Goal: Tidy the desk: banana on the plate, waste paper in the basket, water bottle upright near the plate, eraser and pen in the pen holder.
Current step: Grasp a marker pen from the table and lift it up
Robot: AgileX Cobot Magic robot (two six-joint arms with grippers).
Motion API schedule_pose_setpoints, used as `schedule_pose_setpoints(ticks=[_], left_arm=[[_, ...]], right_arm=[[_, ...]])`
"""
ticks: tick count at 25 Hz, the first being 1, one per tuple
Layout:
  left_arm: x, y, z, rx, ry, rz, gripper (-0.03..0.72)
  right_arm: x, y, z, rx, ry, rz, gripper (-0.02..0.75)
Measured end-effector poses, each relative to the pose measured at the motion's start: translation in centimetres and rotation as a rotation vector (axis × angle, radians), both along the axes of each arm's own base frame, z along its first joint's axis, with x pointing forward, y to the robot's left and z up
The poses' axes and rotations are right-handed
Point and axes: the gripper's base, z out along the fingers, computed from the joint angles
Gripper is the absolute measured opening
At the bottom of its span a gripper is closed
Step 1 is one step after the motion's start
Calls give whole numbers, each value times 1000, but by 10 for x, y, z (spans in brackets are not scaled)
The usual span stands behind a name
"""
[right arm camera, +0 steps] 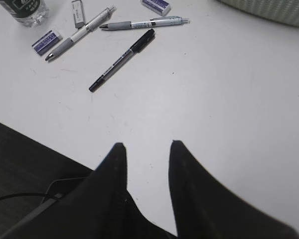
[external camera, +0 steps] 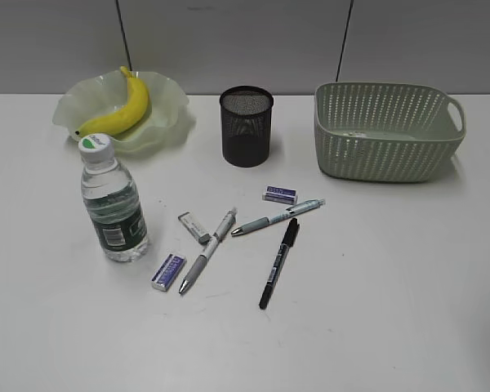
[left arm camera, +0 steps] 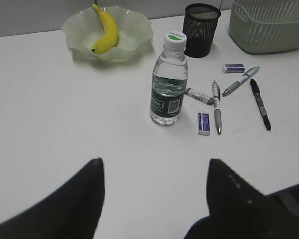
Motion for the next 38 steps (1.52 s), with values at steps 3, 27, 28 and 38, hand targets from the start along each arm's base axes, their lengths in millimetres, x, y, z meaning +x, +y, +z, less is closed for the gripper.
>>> schedule_pose_setpoints(ticks=[3, 27, 28, 38], left_arm=[[0, 0, 0, 13, -5, -11, 475], [0, -1, 0, 29, -11, -21, 463], [0, -1, 0, 30, -12, -22, 462], [0, -1, 0, 30, -12, -22, 451]], right_arm=[[56, 23, -4, 2, 160, 6, 244], [226, 195, -180, -268, 917, -384, 342], [226, 197, -182, -254, 925, -387, 343], [228, 197, -210, -289, 947, -400, 321]])
